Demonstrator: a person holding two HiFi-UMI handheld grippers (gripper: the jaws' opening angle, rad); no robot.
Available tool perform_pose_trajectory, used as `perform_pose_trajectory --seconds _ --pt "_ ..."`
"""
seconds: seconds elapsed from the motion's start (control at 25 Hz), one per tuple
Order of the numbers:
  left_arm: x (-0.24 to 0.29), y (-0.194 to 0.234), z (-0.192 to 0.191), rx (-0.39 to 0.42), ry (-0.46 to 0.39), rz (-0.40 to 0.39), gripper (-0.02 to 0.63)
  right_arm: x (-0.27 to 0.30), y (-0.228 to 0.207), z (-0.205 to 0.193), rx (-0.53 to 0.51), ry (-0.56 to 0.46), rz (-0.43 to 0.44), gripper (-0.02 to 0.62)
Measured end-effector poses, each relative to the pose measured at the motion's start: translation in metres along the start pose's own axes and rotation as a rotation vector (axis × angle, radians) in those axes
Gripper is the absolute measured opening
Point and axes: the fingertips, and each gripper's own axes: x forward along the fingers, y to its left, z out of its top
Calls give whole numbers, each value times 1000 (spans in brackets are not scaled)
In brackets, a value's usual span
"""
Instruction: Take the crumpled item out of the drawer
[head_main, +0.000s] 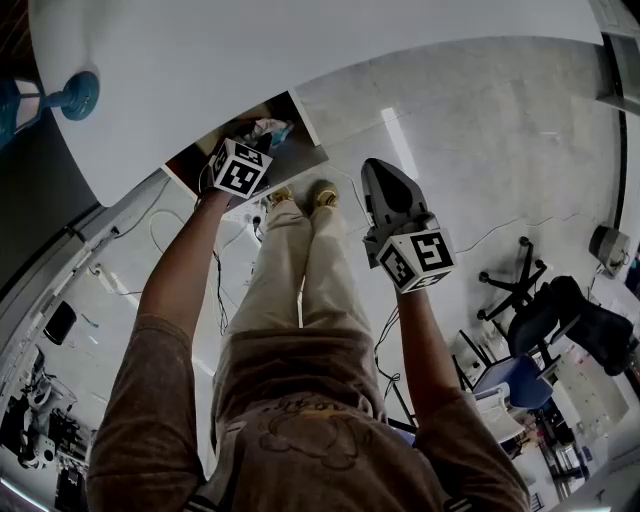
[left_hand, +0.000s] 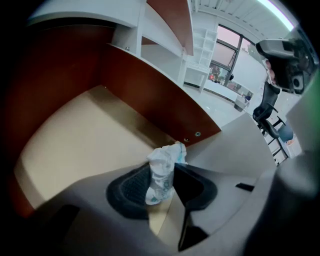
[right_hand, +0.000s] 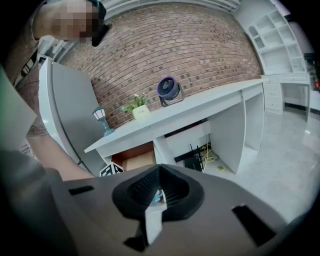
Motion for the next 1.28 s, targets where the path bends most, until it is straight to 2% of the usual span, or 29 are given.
perform_pose_trajectory --seconds 0.28,0.6,1.28 --pt "-20 -1 8 -31 -15 50 121 -7 -3 6 -12 8 27 -3" --pt "-72 -12 35 -118 -100 111 107 -22 1 34 -46 -8 62 -3" --pt "-227 -42 139 -171 -339 166 101 -71 38 124 -158 -81 153 -3"
